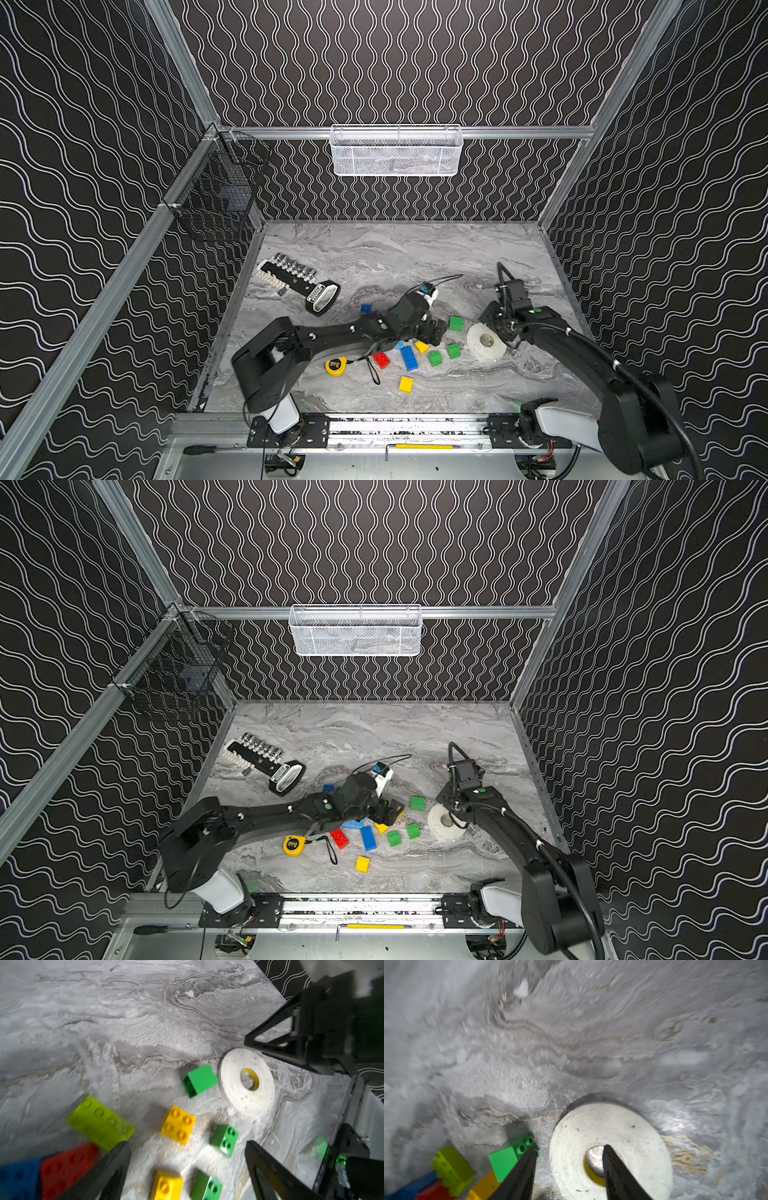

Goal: Assemble a fork with lego
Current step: Pick up the lego brick from the center of the board.

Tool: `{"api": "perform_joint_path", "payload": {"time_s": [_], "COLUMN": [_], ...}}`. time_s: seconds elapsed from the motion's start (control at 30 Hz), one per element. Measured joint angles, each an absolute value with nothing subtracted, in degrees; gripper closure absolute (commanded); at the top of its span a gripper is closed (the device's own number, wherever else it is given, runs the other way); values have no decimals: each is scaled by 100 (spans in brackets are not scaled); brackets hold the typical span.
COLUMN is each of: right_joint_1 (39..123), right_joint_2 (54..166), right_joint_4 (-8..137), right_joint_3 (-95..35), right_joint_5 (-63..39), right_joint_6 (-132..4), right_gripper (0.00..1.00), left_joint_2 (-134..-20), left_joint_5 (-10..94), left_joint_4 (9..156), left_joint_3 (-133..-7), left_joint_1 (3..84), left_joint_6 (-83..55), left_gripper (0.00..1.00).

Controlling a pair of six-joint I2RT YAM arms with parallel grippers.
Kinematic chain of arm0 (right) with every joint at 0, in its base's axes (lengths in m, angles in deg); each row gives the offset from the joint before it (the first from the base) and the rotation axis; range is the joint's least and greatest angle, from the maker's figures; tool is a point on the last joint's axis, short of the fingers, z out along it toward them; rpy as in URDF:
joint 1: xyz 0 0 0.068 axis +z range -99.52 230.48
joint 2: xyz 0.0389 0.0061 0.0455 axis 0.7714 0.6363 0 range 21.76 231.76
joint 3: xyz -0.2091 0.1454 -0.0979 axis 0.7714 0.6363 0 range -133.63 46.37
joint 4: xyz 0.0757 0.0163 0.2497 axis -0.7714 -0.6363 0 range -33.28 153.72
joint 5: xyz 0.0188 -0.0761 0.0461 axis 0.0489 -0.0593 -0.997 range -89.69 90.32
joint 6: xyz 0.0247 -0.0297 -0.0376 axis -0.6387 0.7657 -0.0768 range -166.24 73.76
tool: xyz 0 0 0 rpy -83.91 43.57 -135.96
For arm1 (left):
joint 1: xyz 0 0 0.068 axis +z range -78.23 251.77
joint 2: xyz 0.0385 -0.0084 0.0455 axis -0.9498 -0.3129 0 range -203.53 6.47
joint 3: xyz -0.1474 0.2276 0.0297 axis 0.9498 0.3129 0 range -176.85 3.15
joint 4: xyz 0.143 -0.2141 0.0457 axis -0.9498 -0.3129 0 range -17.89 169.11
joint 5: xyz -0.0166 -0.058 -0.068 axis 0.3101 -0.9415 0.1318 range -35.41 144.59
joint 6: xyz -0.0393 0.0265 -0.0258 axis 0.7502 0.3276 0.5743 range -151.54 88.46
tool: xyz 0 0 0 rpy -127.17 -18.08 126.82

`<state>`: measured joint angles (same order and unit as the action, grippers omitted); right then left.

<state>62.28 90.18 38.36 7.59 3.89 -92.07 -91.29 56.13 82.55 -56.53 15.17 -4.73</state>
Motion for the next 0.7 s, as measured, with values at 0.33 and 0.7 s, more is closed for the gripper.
{"api": "perform_joint_path", "payload": {"time_s": [0.33,0.7], "right_joint_1": [5570,5524], "right_joint_2": [8069,7816], "right_joint_4": [3814,3718], "right_joint_3": [811,739], "right_joint_5": [87,-83], "right_joint_6": [-9176,-8901], "right_gripper": [45,47], "left_joint_2": [-10350,-11236], "left_joint_5": [5196,3801], "left_joint_4": [6896,6780], "left_joint_3": [-7406,-8044], "left_joint_1": [1408,2229], "left_joint_6": [-1133,-3748], "left_gripper": [6,8]}}
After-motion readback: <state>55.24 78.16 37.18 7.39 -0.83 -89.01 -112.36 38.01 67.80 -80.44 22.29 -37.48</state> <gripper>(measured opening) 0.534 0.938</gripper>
